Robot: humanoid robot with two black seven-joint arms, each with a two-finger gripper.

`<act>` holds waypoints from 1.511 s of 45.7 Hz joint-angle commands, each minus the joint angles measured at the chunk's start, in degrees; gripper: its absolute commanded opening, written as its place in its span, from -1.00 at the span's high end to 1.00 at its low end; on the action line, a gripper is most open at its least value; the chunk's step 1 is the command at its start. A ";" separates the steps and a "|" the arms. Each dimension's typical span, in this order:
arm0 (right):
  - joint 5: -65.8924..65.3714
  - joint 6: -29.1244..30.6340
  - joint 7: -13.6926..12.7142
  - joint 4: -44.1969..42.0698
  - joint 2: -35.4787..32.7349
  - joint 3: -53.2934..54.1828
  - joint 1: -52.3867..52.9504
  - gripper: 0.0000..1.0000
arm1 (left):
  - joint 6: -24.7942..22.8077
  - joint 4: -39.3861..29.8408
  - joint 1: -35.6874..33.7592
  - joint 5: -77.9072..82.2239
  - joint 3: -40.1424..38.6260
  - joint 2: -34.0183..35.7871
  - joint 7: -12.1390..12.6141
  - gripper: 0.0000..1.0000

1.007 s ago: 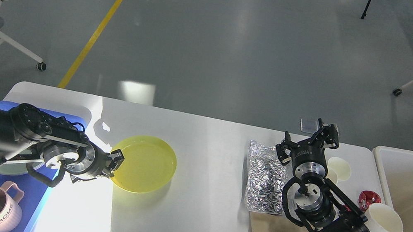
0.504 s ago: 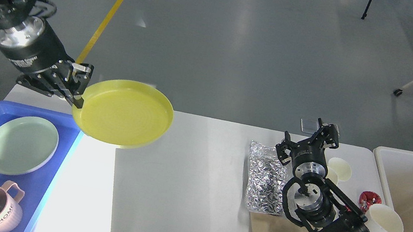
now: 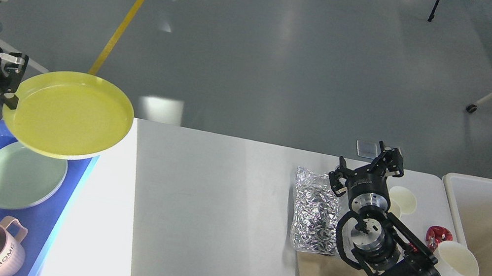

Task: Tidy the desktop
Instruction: 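Lift the yellow plate with the left gripper onto the green plate in the tray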

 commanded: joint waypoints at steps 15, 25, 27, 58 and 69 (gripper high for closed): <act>0.02 0.00 0.01 0.01 0.00 0.00 -0.01 -1.00 | 23.53 10.73 26.95 3.12 -5.74 3.12 -1.87 1.00; 0.02 0.00 0.01 0.01 0.00 0.00 -0.01 -1.00 | 35.49 14.15 37.33 2.41 -10.49 -0.83 -3.63 1.00; 0.02 0.00 -0.08 0.01 0.00 0.00 -0.01 -1.00 | 37.34 14.59 38.47 2.32 -10.84 -1.36 -3.89 1.00; 0.02 0.00 0.01 0.01 0.00 0.00 -0.01 -1.00 | 47.98 18.38 48.41 2.24 -11.54 -8.83 -10.49 1.00; 0.02 0.00 0.01 0.01 0.00 0.00 -0.01 -1.00 | 47.98 18.46 48.23 2.24 -11.54 -8.83 -10.66 0.84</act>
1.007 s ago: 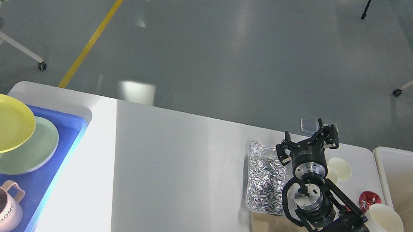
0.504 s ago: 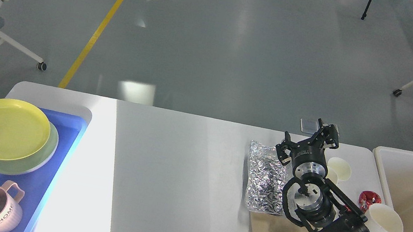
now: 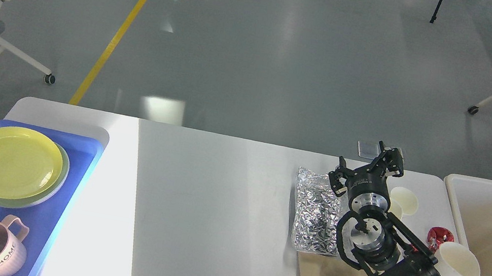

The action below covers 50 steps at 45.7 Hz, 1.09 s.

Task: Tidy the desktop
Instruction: 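Lift the yellow plate with the left gripper onto the green plate in the tray, then release the yellow plate and raise the left gripper above the tray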

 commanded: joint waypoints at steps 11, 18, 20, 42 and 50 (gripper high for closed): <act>-0.09 0.00 -0.06 0.00 0.00 0.00 0.00 -1.00 | 0.00 0.09 -0.17 0.09 -0.17 -0.06 -0.21 0.31; -0.01 0.00 -0.06 0.00 0.00 0.00 0.00 -1.00 | 0.00 0.09 -0.61 0.09 -0.61 0.02 -0.21 -0.07; -0.01 0.00 0.02 0.00 0.00 0.00 0.00 -1.00 | 0.00 0.09 -0.79 0.09 -1.75 0.02 -0.12 -0.26; -0.01 0.00 0.02 0.00 0.00 0.00 0.00 -1.00 | -1.67 -0.17 -7.56 0.26 -10.54 1.69 -0.12 -0.92; -0.01 0.00 0.02 0.00 0.00 0.00 0.00 -1.00 | -1.75 -0.88 -8.08 0.35 -18.61 3.19 -0.12 -0.93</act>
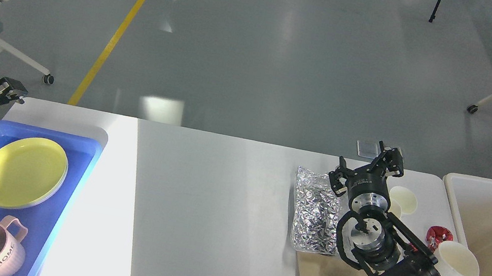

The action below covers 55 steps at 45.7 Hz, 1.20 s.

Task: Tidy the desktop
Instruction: 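Release the yellow plate and raise the left gripper above the tray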

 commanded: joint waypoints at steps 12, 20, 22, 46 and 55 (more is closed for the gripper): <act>0.00 0.00 0.02 0.00 0.00 0.00 0.00 -1.00 | -0.12 -0.58 2.91 -0.48 -11.09 0.43 -0.06 -0.93; 0.00 0.00 0.02 0.00 0.00 0.00 0.00 -1.00 | -0.03 2.93 7.99 -13.65 -26.36 -1.41 0.20 -0.93; 0.00 0.00 0.02 0.00 0.00 0.00 -0.09 -1.00 | -0.03 4.86 10.63 -17.69 -31.55 -1.68 0.12 -0.93; 0.00 0.00 0.02 0.09 0.00 0.00 -0.09 -1.00 | -0.12 11.46 29.63 -22.37 -78.15 -12.13 -0.59 -0.93; 0.00 0.00 0.02 0.09 0.00 0.00 -0.09 -1.00 | -0.03 15.33 29.37 -22.20 -83.78 -18.81 -5.76 -0.93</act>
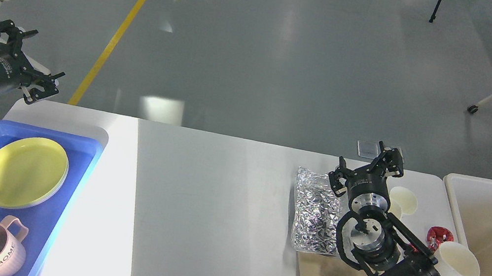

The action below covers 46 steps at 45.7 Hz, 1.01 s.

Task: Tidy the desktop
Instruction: 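Release the yellow plate and raise the left gripper above the tray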

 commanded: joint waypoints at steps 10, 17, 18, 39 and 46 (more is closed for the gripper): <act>0.01 0.00 0.00 0.00 0.00 0.00 0.00 -1.00 | -0.45 3.55 -0.08 0.39 -2.18 -14.63 -26.81 -0.93; 0.01 0.00 0.00 0.00 0.00 0.00 0.00 -1.00 | -3.70 3.55 3.26 0.48 -1.21 -17.97 -29.55 -0.93; 0.01 0.00 0.00 0.00 0.00 0.00 0.00 -1.00 | -4.32 3.55 3.96 0.48 -1.03 -18.50 -29.55 -0.93; 0.01 0.00 0.00 0.00 0.00 0.00 0.00 -1.00 | -10.56 8.82 5.64 2.76 0.46 -24.83 -29.55 -0.95; 0.01 0.00 0.00 0.00 0.00 0.00 0.00 -1.00 | -11.44 9.71 5.64 3.11 0.29 -25.10 -29.64 -0.95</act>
